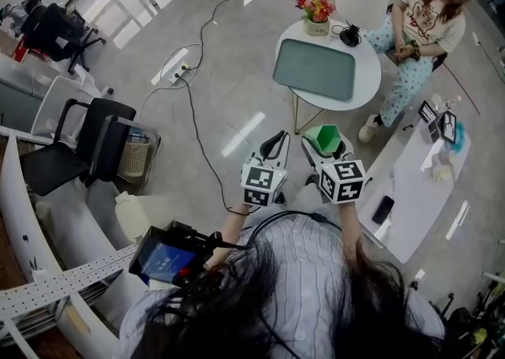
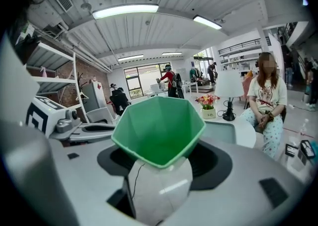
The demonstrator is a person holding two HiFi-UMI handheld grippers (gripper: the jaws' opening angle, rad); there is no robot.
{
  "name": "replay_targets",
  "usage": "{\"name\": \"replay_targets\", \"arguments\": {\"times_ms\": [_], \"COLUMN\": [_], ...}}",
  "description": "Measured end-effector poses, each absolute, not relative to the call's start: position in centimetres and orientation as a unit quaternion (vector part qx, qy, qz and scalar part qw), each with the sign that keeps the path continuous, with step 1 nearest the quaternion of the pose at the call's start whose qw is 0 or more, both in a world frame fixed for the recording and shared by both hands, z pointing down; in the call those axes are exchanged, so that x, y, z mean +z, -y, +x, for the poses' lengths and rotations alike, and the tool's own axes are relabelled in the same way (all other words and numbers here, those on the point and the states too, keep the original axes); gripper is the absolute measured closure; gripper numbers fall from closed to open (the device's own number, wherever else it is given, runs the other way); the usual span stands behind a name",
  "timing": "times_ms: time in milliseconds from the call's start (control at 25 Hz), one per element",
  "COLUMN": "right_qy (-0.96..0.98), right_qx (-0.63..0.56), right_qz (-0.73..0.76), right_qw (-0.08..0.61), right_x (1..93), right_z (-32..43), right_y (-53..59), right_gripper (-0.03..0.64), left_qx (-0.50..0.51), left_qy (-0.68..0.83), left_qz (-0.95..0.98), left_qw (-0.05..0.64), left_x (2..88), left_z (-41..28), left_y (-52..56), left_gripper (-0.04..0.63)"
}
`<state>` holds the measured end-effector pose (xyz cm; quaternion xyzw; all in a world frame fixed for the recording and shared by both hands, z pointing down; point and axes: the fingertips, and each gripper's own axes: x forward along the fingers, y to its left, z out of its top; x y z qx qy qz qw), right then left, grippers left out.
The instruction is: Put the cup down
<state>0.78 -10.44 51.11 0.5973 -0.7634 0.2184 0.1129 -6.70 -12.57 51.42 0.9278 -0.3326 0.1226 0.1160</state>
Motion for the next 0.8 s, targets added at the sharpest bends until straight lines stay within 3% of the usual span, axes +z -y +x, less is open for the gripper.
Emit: {"name": "replay_targets", "arguments": {"times_ms": [800], "right_qy": [0.781], "right_qx": [0.229], "right_qz": [0.567], "right_qw": [0.128], "right_x": [53.2], "right_z": [5.3], "right_y": [21.3], "right_gripper": [0.302], "left_qx": [0.125], "left_qy": [0.372], "left_qz": [0.907], "left_qw": [0.149], "left_x": [52.9], "left_z": [-3.6], "left_y": [22.4], "left_gripper": [0.568]}}
